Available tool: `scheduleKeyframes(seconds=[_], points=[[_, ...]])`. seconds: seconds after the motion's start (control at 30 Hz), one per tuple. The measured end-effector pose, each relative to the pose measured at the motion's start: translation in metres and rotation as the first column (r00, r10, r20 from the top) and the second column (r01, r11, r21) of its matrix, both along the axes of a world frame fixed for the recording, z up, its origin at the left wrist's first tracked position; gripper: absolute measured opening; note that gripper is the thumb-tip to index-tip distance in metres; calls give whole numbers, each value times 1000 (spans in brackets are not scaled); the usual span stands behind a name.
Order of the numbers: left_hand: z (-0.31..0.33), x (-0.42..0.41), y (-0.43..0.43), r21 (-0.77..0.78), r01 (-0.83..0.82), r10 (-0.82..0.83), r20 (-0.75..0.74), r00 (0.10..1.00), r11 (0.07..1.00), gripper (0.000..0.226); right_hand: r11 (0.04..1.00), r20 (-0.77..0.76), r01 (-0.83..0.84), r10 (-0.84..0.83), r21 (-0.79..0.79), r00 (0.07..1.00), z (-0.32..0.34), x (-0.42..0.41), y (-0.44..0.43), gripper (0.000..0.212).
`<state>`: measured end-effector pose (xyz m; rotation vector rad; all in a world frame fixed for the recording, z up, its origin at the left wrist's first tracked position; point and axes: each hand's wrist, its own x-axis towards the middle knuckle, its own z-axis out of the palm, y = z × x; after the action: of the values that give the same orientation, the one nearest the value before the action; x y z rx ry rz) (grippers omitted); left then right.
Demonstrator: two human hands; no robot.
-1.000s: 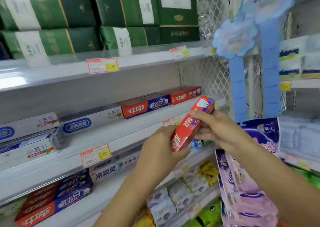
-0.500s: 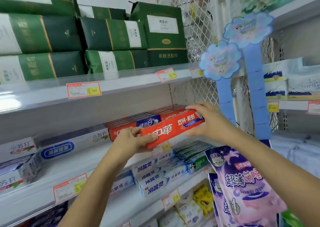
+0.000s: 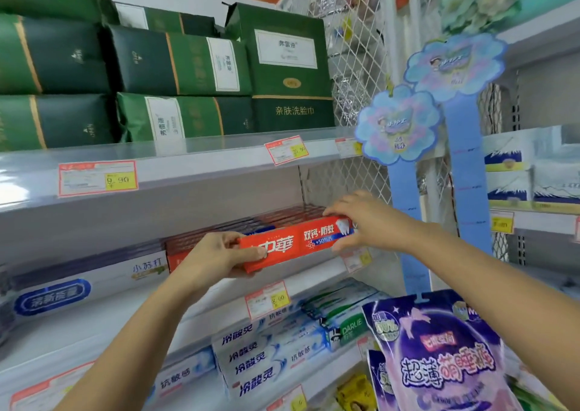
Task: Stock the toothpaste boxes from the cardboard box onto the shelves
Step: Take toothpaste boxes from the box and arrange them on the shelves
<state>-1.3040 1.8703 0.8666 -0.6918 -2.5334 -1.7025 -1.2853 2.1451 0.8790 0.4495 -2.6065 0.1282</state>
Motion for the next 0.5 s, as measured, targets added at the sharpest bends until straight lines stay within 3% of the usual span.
scheduleKeyframes(seconds=[0.13,0.23,0.4,0.5], points=[[-7,-14,28,-160,-101,78,-143,987,982,31,999,188,-32,28,18,982,3,-29,-7,67],[-16,-18,39,-262,-139,75,-241,968,955,37,997,186,-59,69,-58,980,-5,-42,-3,58],[-20,-28,27,-310,-55,11,-142,990,949,62,986,116,-39,58,-164,991,-23,-39,27,43],[-22,-30,21,-292,-9,-26,-117,993,956,44,968,174,-51,96,-246,980,-25,-21,45,42]])
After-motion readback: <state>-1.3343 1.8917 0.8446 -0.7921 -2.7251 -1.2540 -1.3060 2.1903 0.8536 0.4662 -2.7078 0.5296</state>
